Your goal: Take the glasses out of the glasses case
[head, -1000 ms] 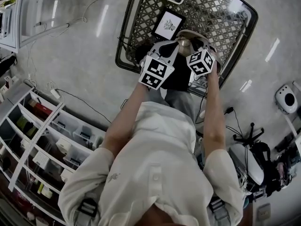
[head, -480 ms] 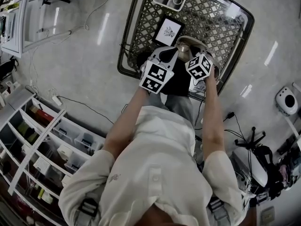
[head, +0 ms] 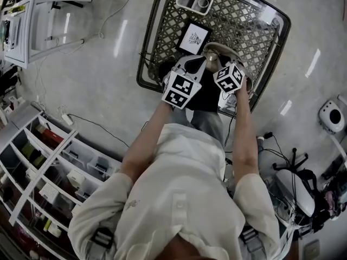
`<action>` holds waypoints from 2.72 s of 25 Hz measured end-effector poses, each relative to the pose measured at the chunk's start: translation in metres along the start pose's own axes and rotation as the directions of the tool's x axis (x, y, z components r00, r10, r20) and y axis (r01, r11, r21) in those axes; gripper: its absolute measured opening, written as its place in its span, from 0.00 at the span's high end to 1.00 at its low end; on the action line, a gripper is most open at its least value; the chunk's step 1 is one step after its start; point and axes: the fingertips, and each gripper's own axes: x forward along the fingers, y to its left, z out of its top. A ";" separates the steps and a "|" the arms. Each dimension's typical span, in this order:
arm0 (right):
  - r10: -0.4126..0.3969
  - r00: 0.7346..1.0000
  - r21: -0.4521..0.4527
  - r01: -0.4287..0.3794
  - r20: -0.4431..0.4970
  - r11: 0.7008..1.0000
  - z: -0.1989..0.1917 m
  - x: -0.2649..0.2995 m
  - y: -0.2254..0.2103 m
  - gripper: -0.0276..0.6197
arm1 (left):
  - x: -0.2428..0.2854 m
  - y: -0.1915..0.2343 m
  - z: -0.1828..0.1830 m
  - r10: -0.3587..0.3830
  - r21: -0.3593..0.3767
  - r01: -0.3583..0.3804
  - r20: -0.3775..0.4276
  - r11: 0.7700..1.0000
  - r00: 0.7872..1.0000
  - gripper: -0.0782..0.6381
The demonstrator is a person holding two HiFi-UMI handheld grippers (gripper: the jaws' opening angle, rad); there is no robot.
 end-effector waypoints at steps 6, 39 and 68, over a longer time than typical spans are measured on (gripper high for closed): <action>-0.027 0.999 0.020 0.027 0.028 0.999 0.004 -0.013 0.000 0.93 | -0.005 -0.004 0.004 -0.004 0.015 0.004 0.010 1.000 1.000 0.87; -0.321 0.898 0.237 0.256 0.302 0.937 0.079 -0.175 -0.021 0.93 | -0.064 -0.016 0.075 -0.067 0.084 0.054 0.165 0.995 0.984 0.87; -0.551 0.652 0.394 0.389 0.521 0.833 0.146 -0.361 -0.017 0.93 | -0.158 -0.052 0.173 -0.168 0.253 0.082 0.339 0.964 0.926 0.87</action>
